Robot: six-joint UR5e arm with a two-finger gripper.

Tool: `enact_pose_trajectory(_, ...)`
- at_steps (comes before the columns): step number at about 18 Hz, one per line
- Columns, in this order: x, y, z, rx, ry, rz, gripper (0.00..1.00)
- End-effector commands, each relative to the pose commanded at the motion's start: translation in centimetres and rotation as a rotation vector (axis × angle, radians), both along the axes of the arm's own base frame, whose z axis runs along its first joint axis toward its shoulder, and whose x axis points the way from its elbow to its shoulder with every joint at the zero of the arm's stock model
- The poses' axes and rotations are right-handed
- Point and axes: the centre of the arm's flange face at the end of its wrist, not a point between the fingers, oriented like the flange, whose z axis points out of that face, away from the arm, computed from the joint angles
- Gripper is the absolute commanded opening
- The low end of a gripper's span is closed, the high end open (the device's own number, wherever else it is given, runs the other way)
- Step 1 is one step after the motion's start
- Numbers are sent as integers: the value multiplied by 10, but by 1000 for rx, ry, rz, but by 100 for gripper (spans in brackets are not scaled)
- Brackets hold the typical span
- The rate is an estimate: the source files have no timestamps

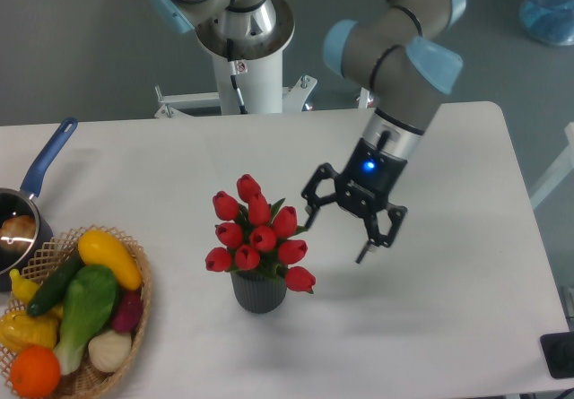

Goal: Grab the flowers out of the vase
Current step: 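Move the open gripper toward the red tulip stems above the black vase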

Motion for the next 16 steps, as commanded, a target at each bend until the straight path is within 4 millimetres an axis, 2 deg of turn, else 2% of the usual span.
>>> enact_pose_trajectory(4, 23, 5, -1, 60, -51, -37, 100)
enact_pose_trajectory(8, 31, 18, -7, 75, -71, -67, 100)
enact_pose_trajectory(10, 30, 24, -20, 88, -110, -79, 100)
enact_pose_trajectory(12, 37, 33, -20, 112, -127, -103, 100)
enact_pose_trajectory(16, 37, 38, -31, 166, -134, -149, 100)
